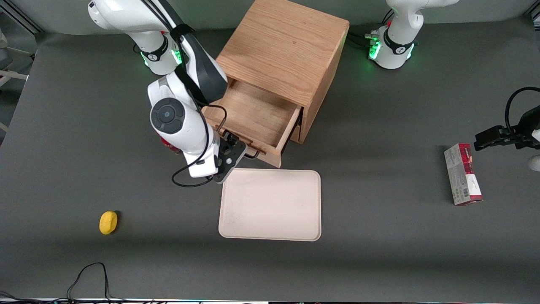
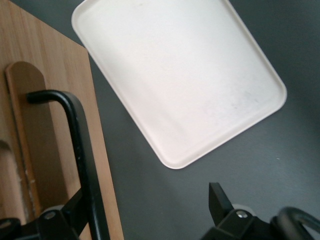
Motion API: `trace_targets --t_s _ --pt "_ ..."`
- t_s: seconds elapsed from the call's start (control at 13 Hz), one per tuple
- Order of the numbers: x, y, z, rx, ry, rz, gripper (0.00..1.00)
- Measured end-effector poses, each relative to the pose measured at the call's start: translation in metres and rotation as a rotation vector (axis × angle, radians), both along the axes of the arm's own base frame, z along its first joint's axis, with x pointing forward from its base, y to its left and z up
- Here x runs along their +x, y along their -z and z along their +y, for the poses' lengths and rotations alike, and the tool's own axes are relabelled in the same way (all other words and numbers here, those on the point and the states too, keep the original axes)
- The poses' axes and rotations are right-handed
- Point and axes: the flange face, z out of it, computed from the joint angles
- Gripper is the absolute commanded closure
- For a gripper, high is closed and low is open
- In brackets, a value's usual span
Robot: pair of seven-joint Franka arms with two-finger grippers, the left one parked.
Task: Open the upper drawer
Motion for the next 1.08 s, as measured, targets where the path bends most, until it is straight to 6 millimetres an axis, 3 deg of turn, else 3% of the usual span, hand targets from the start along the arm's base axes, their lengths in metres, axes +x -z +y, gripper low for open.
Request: trace_targets --t_s 1.08 --pt "0.053 0.006 -0.051 -0.004 0.091 -0.026 0.00"
